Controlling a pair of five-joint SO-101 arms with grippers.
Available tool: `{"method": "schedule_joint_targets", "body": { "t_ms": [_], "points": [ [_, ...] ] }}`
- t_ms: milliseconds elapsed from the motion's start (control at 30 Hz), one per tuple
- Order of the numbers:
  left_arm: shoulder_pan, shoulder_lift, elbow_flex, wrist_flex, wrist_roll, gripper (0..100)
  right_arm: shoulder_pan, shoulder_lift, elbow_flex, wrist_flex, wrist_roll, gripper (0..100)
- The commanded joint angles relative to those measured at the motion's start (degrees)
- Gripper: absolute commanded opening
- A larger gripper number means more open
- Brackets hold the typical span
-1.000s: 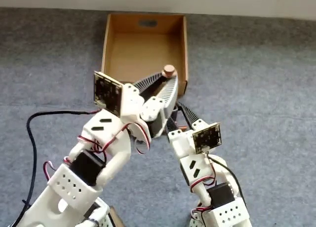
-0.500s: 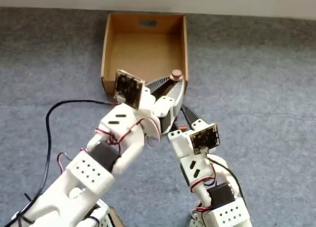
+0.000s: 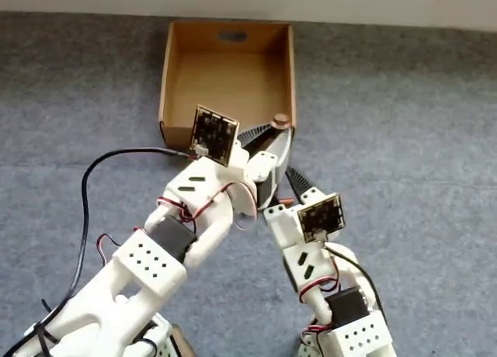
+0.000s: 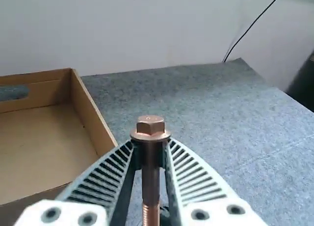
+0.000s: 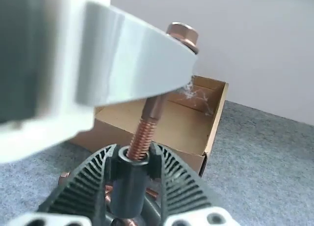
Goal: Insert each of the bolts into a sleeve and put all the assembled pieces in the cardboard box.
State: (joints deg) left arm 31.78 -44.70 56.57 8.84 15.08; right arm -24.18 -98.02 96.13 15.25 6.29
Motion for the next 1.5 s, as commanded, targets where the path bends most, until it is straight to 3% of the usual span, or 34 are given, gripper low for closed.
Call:
{"method": "schedule_joint_targets", "body": {
  "t_ms": [0,233,500,700,1200,1300,1467],
  "points": [
    [0.4,0.0,-1.0,2.6,0.4,1,-0.3,-0.8,3.9,-1.5,0.5,0.5],
    [0.3,-8.6,-0.4,8.9,0.2,1,1.6,-0.8,3.5,-1.5,0.3,0.5],
    [-0.9,-10.7,5.6,8.6,0.0,2,2.0,-0.8,3.5,-1.4,0.3,0.5],
    [-1.1,-11.1,5.7,8.6,0.4,19,2.0,-0.8,3.5,-1.4,0.3,0.5],
    [-1.2,-16.7,4.0,9.2,0.1,17,2.1,-0.8,3.9,-1.5,0.4,0.5],
    [-4.1,-24.5,4.0,12.0,0.0,17,2.2,-0.8,3.9,-1.2,0.3,0.5],
    [-17.8,-35.8,4.9,24.8,0.0,14,4.3,-0.2,0.6,-0.5,0.2,0.5]
  ]
}}
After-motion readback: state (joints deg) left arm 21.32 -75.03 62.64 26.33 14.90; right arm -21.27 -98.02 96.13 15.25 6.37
